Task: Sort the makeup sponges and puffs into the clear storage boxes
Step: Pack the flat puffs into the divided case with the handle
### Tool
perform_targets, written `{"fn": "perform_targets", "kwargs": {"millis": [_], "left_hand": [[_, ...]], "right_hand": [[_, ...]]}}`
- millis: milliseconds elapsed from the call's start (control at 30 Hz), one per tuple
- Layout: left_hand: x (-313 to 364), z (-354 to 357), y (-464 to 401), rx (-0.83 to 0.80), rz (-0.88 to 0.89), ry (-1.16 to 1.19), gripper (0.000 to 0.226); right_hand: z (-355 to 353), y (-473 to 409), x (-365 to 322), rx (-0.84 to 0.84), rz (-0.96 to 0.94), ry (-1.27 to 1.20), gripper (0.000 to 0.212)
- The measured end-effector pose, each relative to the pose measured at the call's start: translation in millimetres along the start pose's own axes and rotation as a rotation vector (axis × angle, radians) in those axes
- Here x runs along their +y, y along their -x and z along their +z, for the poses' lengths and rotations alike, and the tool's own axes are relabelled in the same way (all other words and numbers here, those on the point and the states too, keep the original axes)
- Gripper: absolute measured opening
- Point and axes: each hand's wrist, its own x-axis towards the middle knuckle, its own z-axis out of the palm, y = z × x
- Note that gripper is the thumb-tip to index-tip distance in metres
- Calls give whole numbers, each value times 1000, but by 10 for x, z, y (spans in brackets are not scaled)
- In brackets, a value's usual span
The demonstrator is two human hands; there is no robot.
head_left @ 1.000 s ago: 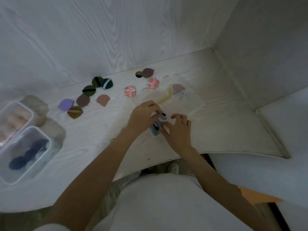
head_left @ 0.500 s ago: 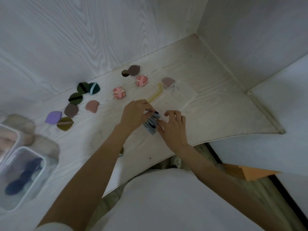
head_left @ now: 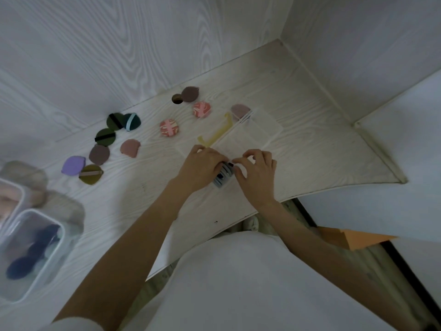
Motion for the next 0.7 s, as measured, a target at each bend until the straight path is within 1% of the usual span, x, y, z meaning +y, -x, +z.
{"fn": "perform_targets", "kwargs": {"millis": [133,200,300,367,433,500,533,600,633,700], "left_hand": [[-22,20,95,49,34,4,38],[-39,39,157,86,49,20,40],[-78,29,244,164,64,57,32],[-108,-13,341,287,36,91,25],[-151,-118,506,443,-66,166,22],[-251,-228,715,585,-193,234,20],[-319,-282,819,628,-265,258,20],[-515,-366,988,647,-444,304,19],[-627,-379,1032,626,-552,356,17],[-878,-380,1096,576,-778,490,18]], "right_hand": [[29,-8,4,-21,-117,60,7],[54,6,-3,-53,-113,78,7],[47,3,-19,-93,-72,81,11],[-4,-41,-40,-85,-82,46,10],[-57,-133,-88,-84,-123,-23,13],[-94,-270,-221,-112,-187,-104,24],[-86,-355,-318,-151,-210,-156,31],[-11,-566,-570,-273,-250,-275,40],[58,-674,-670,-336,-285,-302,41],[300,-921,-859,-418,-391,-265,35]]}}
